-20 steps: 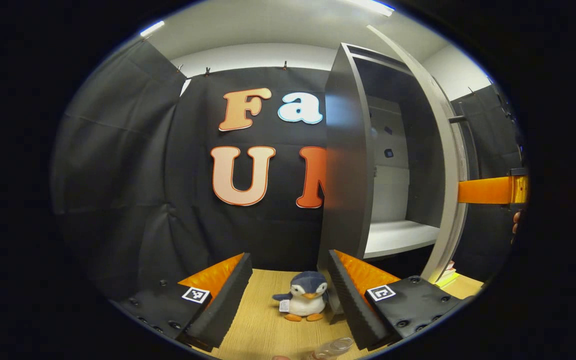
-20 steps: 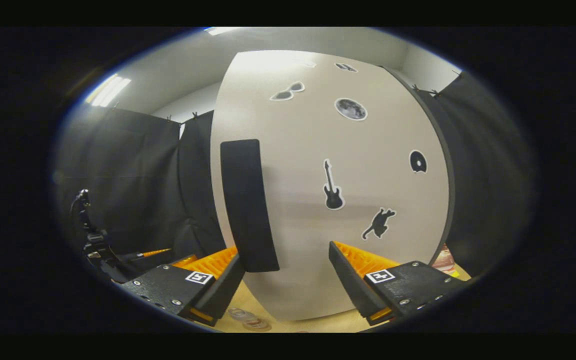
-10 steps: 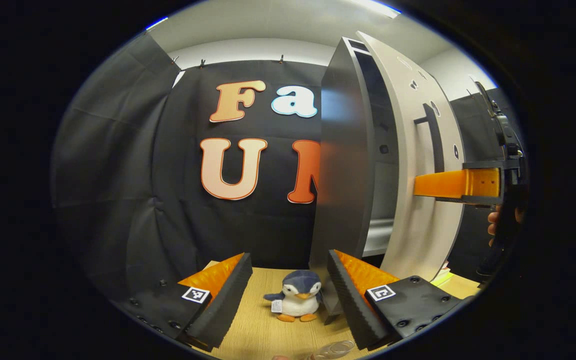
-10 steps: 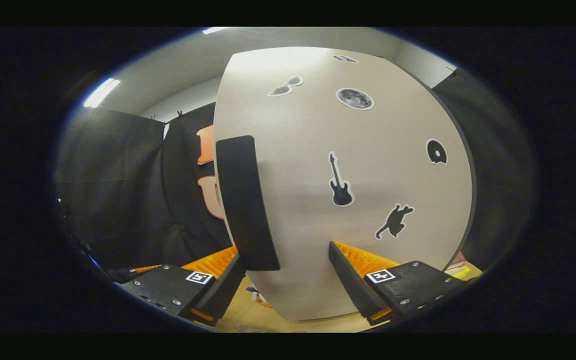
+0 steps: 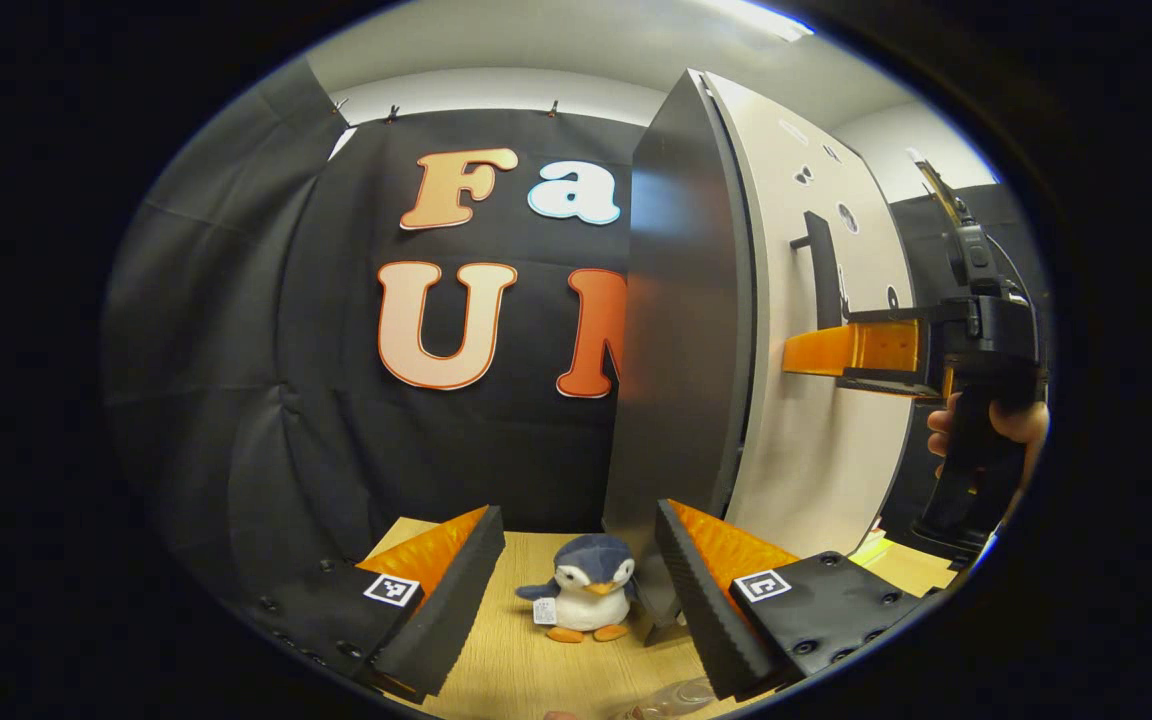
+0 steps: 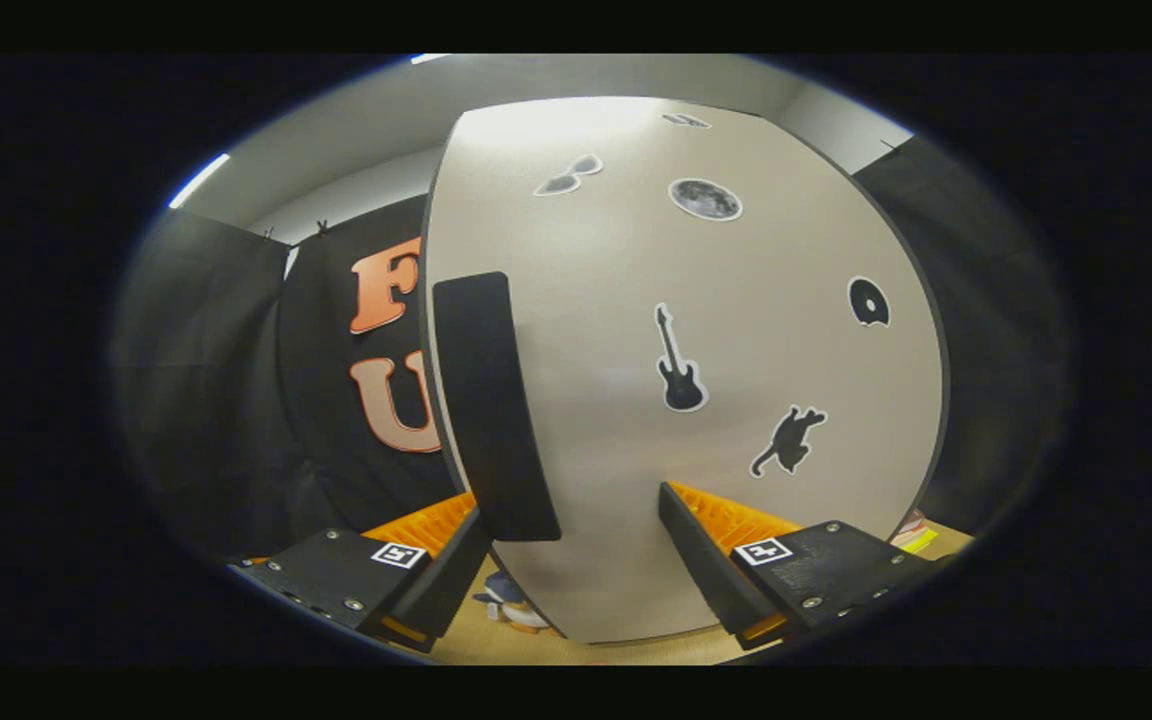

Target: Open the cabinet door with the right hand, grasp the bottle in the cabinet with the left hand and place it on the coaster, then close the cabinet door with the right hand.

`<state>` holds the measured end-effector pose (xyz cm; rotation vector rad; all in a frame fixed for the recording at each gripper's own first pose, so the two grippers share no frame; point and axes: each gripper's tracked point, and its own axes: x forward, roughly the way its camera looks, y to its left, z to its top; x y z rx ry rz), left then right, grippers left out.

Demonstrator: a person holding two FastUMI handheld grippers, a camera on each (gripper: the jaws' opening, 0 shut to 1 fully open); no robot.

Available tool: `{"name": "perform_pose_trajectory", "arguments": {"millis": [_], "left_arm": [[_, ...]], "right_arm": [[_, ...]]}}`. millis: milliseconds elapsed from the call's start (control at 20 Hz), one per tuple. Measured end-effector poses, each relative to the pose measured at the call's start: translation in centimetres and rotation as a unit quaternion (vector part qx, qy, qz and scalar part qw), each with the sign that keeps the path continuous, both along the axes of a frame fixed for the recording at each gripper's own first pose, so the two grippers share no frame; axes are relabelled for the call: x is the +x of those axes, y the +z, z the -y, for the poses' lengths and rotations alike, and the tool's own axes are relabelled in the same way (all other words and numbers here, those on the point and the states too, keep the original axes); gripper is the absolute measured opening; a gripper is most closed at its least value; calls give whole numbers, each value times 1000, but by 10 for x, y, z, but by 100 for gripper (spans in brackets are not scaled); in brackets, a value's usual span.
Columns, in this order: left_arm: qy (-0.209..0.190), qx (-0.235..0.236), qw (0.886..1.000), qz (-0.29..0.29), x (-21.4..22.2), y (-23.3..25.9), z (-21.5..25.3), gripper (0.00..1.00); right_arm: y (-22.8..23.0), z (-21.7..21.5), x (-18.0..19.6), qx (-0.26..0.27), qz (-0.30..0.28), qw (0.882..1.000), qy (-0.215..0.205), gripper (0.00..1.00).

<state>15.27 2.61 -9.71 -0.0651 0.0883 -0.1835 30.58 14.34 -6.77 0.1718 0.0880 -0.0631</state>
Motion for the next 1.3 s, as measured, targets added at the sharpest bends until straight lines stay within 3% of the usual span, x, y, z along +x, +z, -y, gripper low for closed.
{"name": "perform_pose_trajectory", "arguments": {"millis": [50, 350, 400, 650, 700, 750, 850, 1300], "left_arm": [[-2, -3, 1000, -1, -1, 0, 4, 98], [-1, 3, 1000, 5, -3, 6, 2, 98], [0, 1, 1000, 3, -3, 6, 3, 98], [19, -7, 1000, 0, -5, 9, -1, 99], [26, -6, 1000, 1, -6, 11, -1, 99], [35, -5, 999, 1, -6, 14, -1, 99], [52, -4, 999, 5, -5, 19, 1, 98], [110, 15, 994, 17, -40, 31, 36, 99]], "right_arm": [[0, 0, 1, -2, 1, 1000, -4, 96], [-2, 1, 3, -5, 4, 1000, -20, 93], [-3, 0, 2, -6, 5, 1000, -19, 99], [-11, -5, -3, 17, -7, 1000, 22, 93], [-10, -6, -6, 27, -4, 999, 31, 96], [-9, -4, -12, 33, -3, 999, 38, 92], [-5, -3, -25, 38, -5, 998, 58, 96], [19, 38, -101, -6, 16, 995, 95, 95]]}}
